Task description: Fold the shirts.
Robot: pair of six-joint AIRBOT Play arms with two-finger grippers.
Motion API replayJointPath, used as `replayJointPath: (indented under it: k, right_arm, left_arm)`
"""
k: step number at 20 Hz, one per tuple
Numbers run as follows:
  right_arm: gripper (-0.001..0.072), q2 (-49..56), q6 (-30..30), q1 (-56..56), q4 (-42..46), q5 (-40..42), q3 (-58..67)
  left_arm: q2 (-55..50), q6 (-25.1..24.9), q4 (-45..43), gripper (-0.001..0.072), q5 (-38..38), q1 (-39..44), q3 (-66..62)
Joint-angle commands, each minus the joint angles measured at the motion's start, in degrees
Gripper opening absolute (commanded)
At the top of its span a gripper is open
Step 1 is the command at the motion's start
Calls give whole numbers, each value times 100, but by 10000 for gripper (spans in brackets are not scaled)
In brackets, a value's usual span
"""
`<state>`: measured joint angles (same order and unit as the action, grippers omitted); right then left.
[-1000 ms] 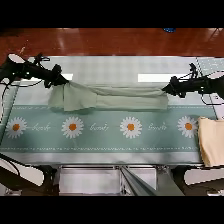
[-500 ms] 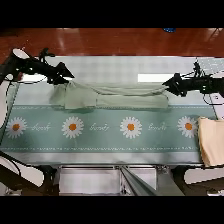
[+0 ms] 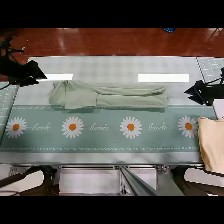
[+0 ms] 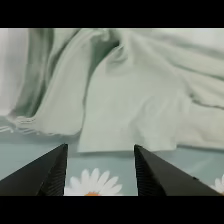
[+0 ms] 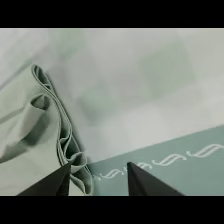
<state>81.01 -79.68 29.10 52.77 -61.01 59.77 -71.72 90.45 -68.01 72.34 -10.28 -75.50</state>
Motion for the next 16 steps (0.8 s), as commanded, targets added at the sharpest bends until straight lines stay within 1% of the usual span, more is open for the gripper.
replayJointPath:
  k: [1,3,5,6,9,11,13,14,15,16]
  right_arm:
    - [410,-28,192,-164,-476,424,-581]
    - [410,221,190,-332,-839,494,-564]
    - [410,498,188,-511,-1032,544,-428]
    - [410,640,175,-614,-1038,538,-339]
    - [410,1023,15,-953,-1080,514,-201]
    - [410,1198,20,-1209,-1222,518,-197]
    - [409,1298,48,-1464,-1377,562,-197]
    - [393,1298,63,-1563,-1394,616,-177]
    - [262,1296,199,-1641,-1390,557,-81]
    - [59,1283,529,-1672,-1386,352,92]
  left_arm:
    - [1797,39,98,504,-1733,457,1891]
    - [2205,94,118,504,-1569,776,2494]
    - [2271,96,120,504,-1298,1051,2752]
    - [2253,96,120,504,-1292,1193,2815]
    - [2144,107,125,504,-1475,1475,2824]
    - [2074,345,157,504,-1650,1521,2824]
    - [2000,345,337,504,-1784,1519,2824]
    - [1961,330,415,504,-1812,1519,2824]
    - [1921,330,474,504,-1816,1519,2824]
    - [1893,328,505,503,-1816,1519,2824]
